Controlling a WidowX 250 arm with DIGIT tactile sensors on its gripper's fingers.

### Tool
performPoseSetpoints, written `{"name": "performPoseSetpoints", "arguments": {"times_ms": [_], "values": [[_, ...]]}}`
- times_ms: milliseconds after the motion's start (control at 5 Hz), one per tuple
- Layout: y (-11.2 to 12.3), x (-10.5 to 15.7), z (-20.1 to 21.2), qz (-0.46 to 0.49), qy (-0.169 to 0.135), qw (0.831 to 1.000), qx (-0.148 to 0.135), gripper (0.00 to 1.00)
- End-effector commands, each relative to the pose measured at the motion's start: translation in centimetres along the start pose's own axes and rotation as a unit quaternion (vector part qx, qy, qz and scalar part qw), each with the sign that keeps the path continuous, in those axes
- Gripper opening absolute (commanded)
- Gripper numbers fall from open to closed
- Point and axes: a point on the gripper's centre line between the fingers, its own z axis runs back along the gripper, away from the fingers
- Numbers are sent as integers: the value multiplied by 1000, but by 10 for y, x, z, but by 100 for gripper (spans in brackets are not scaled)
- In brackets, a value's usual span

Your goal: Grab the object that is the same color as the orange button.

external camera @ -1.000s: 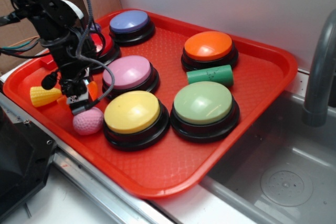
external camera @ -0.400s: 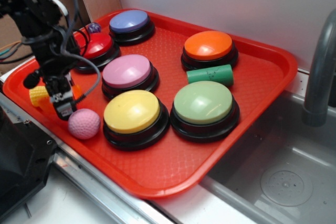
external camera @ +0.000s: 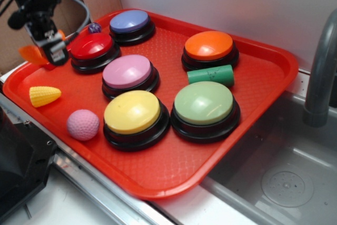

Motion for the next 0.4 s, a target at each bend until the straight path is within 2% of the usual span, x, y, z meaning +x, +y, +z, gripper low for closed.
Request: {"name": "performPoseSetpoints", "arguments": {"times_ms": [0,200], "values": [[18,16,57,112,-29,992,58,0],[22,25,76,146,-48,985,82,0]]}}
